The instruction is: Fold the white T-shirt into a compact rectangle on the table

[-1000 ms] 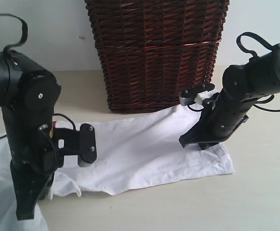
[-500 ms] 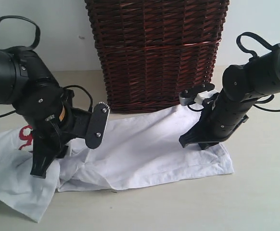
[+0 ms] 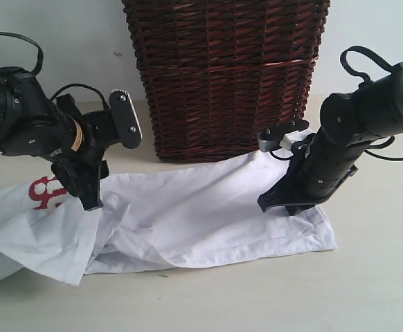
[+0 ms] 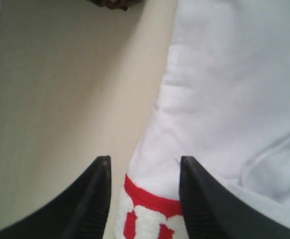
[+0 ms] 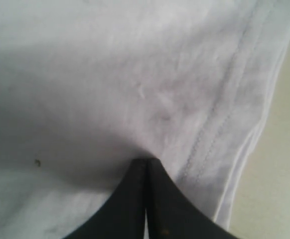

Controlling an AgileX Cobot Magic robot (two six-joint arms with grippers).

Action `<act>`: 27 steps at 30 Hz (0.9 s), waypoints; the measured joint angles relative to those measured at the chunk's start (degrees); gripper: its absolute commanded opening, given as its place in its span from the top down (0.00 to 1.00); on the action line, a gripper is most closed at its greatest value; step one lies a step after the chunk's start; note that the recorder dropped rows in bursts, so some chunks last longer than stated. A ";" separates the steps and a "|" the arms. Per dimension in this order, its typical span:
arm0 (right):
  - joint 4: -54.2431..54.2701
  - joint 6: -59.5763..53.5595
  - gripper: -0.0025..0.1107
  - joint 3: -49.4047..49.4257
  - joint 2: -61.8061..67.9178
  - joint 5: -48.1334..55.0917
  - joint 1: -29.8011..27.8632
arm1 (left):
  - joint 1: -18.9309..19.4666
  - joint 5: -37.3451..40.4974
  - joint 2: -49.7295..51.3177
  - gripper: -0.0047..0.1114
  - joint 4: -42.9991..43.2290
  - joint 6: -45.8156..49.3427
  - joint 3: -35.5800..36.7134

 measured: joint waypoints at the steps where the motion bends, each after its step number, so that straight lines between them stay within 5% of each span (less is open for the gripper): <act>1: 0.00 0.00 0.98 0.00 0.00 0.00 0.00 | 0.17 0.24 0.00 0.58 0.00 -1.50 0.00; 10: 0.00 0.00 0.98 0.00 0.00 0.00 0.00 | 0.42 11.59 -8.45 0.63 -5.57 -7.46 0.00; 14: 0.00 0.00 0.98 0.00 0.00 0.00 0.00 | 0.49 23.54 -13.73 0.67 -30.60 11.91 -0.19; 18: 0.00 0.00 0.98 0.00 0.00 0.00 0.00 | -1.67 35.82 -13.92 0.57 -43.16 24.52 2.57; 22: 0.33 0.00 0.98 0.00 0.00 0.00 -0.09 | -7.15 31.78 -13.92 0.46 -37.79 27.42 10.65; 27: 0.33 0.00 0.98 0.00 0.00 0.00 -0.09 | -10.48 14.02 -13.92 0.45 -11.16 15.90 20.98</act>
